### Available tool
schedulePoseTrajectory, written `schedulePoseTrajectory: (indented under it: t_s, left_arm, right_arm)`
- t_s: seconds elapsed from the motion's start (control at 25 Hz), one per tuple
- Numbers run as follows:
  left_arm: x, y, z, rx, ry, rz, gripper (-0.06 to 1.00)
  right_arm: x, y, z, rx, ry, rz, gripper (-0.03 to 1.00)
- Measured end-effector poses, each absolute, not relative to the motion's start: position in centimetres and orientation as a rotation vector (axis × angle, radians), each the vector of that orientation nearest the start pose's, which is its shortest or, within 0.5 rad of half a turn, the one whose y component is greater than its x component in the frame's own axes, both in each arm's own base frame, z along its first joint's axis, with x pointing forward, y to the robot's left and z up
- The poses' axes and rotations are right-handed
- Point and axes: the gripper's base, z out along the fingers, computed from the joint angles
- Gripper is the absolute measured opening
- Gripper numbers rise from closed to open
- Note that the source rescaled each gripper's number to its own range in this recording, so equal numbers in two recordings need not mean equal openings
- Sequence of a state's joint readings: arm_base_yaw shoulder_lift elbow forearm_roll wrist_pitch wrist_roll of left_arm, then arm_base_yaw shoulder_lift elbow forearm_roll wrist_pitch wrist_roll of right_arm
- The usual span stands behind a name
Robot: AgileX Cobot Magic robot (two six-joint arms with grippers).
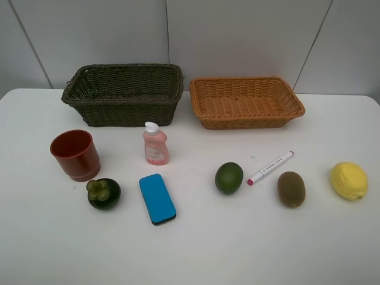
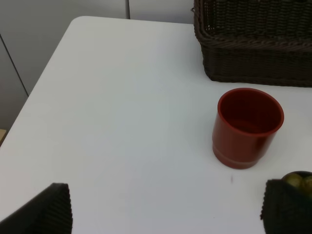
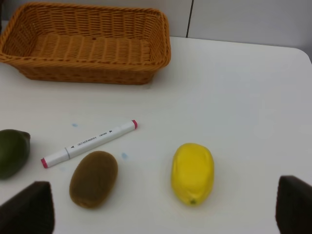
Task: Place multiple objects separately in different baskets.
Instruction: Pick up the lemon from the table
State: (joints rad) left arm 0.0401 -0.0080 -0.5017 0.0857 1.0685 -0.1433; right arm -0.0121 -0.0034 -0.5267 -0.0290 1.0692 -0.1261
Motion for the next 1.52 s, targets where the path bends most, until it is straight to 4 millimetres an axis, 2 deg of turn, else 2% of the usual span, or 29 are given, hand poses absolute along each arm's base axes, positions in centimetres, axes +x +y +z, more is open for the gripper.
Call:
schedulePoseTrajectory:
  t_s: [1.52]
  left_arm:
    - [-0.71,0.66,27.73,-0.192,2.031,0.038,1.0]
  right_arm:
    - [-0.9,-0.24,28.39,-0.113,2.021,-0.124,1.0]
